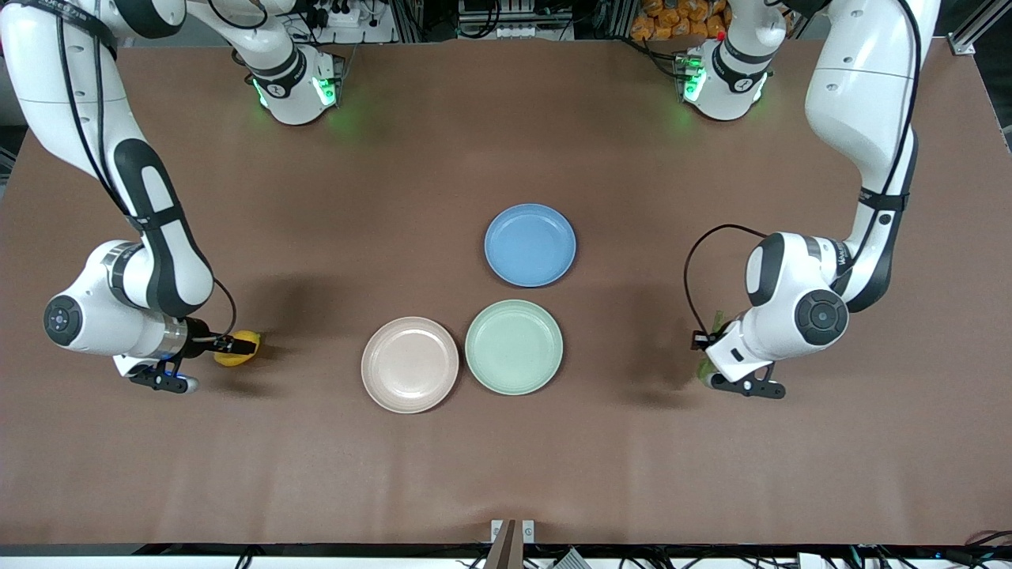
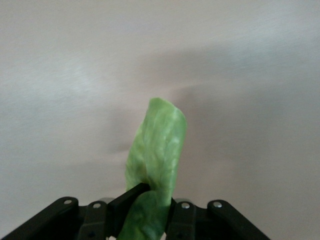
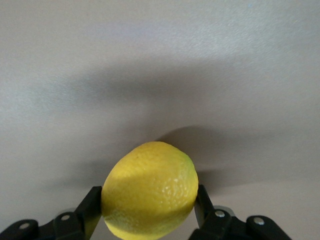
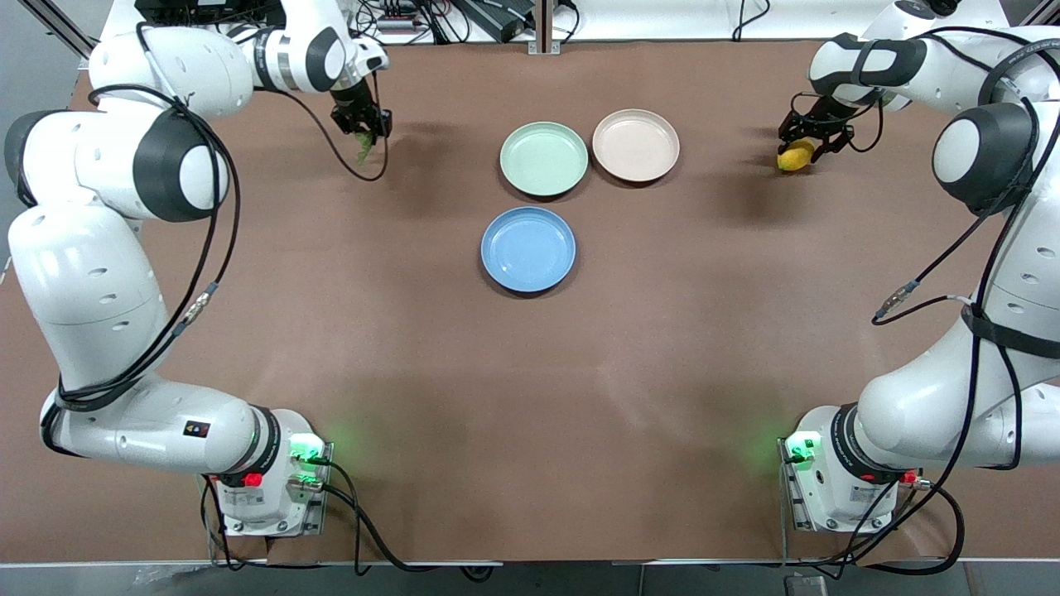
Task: Place lemon and lettuce in plates
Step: 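Carry the lettuce over the green plate while the right gripper carries the lemon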
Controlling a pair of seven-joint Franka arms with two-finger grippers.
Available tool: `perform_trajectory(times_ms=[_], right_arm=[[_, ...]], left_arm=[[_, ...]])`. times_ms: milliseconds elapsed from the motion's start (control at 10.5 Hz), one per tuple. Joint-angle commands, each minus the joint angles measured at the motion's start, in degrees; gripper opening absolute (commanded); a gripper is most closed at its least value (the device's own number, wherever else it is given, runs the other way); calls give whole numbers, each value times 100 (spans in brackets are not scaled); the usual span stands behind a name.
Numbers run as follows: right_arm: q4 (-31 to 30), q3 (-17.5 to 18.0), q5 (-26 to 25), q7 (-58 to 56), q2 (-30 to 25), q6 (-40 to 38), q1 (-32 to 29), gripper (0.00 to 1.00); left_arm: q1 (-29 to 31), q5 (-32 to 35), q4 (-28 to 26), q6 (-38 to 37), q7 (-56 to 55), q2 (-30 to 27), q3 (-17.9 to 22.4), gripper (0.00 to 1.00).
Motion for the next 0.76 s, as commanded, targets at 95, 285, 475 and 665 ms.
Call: perform_trajectory(times_ms=[95,285,475,665], right_arm=[[299,10,101,886,6,-176,334,27],[465,19,101,1218,-3,-422,456,27],[598,19,101,1877,-3,-598,772,27],[791,62,109,2763,-3,-599,1141,28]], left_arm=[[-500,-404,374,-281,-695,77,30,0],[-808,-589,610,-272,-1161,174,30,0],[-1195,-948,830,-272,-1644,253,30,0],[-1520,-1029,1102,-229,-2171,437,30,0]])
